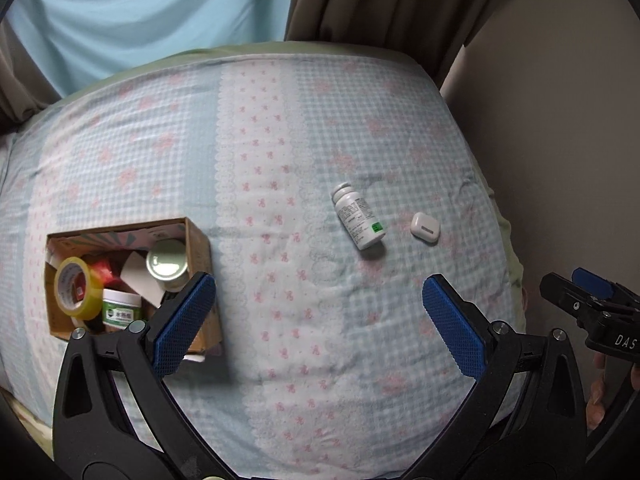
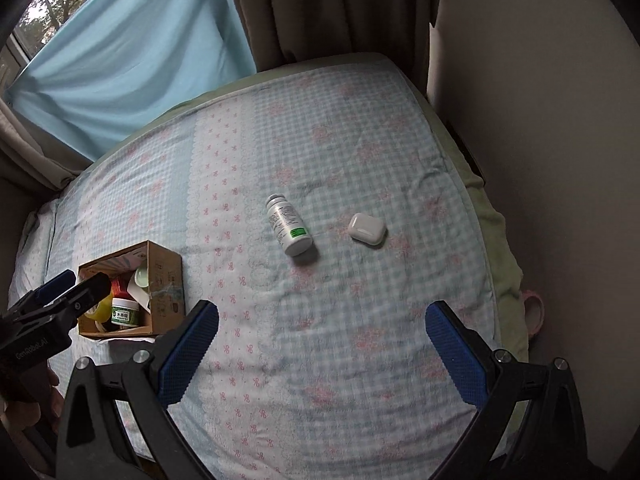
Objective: Organize rigid objects
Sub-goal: 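Grasp the white pill bottle with the left tool while the right tool grasps the white earbud case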
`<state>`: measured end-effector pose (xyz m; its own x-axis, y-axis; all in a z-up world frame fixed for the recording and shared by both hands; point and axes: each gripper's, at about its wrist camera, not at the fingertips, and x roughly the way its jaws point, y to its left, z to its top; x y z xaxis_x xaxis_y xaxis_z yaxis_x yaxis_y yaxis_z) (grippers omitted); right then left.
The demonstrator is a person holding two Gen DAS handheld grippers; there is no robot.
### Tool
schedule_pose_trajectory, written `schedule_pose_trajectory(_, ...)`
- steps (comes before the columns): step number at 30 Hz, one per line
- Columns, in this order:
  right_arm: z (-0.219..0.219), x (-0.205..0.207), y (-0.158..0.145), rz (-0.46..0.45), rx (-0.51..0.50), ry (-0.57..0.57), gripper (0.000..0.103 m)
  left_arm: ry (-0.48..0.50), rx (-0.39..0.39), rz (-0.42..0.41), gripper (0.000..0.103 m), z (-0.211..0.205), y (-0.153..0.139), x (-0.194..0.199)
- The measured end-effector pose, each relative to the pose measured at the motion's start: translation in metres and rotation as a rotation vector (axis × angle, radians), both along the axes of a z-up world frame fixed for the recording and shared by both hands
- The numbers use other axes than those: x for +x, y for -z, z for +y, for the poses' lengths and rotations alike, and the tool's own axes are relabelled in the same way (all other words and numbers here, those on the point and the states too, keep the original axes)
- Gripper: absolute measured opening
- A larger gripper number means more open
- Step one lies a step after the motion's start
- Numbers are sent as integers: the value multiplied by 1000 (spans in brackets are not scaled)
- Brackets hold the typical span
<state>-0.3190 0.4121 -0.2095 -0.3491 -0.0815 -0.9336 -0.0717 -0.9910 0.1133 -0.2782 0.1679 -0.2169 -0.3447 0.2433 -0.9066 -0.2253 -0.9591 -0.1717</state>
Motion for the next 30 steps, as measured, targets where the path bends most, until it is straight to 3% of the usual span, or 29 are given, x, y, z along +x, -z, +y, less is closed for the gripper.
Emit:
schedule_pose_trajectory(5,43,-39,32,-77,-46,106,103,-8,-24,-100,103,46,40,-42)
schedule_pose_trajectory(12,67,-97,100,-182,-91,192,103,-53,-60,-229,103,87,118,-101)
schedule_pose_trajectory(17,73,-130,145,-237,-111,258,103,-86,-76,-311,103,102,171,-126)
schedule_pose_trajectory(22,76,-148,193,-305,-107,305,102,-165,-35,-401,101,103,215,-143)
schedule_pose_trajectory(28,80,-153,232,-365,-131,378,90,-187,-40,-473,90,113,254,-149)
schedule_pose_trajectory(30,80,-156,240,-383,-117,387,85,-182,-55,-482,78,118,263,-149)
